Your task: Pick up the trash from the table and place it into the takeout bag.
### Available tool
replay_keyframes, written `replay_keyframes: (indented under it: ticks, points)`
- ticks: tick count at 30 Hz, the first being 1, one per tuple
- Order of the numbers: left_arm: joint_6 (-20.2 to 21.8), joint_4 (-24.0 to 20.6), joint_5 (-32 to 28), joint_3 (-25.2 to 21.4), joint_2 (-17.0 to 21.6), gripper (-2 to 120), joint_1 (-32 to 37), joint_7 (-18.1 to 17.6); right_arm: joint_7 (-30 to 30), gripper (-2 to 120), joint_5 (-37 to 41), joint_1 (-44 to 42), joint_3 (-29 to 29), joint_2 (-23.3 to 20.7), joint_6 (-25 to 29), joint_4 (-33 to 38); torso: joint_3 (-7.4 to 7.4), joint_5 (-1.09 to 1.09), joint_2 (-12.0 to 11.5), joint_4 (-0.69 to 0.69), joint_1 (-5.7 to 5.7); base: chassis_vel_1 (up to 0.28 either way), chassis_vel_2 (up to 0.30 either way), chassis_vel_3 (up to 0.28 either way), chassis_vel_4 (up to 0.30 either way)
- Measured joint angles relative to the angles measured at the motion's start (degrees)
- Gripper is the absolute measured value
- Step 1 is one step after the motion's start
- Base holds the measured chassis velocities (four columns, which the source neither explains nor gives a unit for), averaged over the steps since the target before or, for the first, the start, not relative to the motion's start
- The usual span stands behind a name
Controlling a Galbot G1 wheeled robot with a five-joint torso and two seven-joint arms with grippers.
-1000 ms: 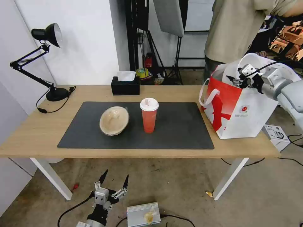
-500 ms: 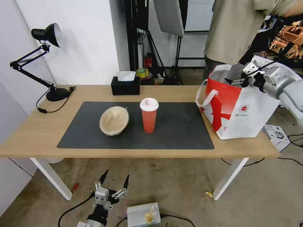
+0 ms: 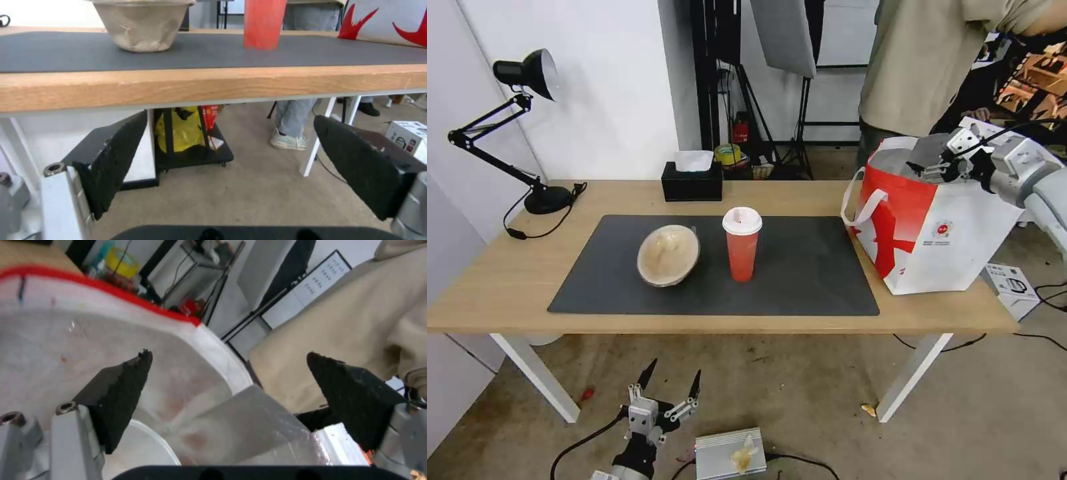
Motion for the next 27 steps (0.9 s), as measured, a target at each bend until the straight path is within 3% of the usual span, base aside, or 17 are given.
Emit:
replay_keyframes:
  ticks: [11, 18, 27]
  points:
    - [-0.21, -2.88, -1.56, -1.31, 0.63, 100, 1.92, -0.02, 2.68, 92, 4.52, -2.44, 2.48, -2.08, -0.85, 4.78, 0.00, 0.00, 0.00, 0.00, 0.00, 0.000, 0.000, 0.000, 0.000]
    - [-0.22, -5.25, -2.25, -2.13, 0.25, 100, 2.44, -0.43, 11.22, 100, 12.90, -10.95, 6.64, -3.90, 2.15, 11.53, 0.00, 0.00, 0.00, 0.01, 0.00, 0.000, 0.000, 0.000, 0.000]
    - [-1.07, -7.57, -3.13, -1.96, -0.26, 100, 3.17, -0.52, 23.83, 100, 16.70, -22.16, 12.72, -1.53, 6.99, 18.27, 0.00, 0.00, 0.00, 0.00, 0.00, 0.000, 0.000, 0.000, 0.000]
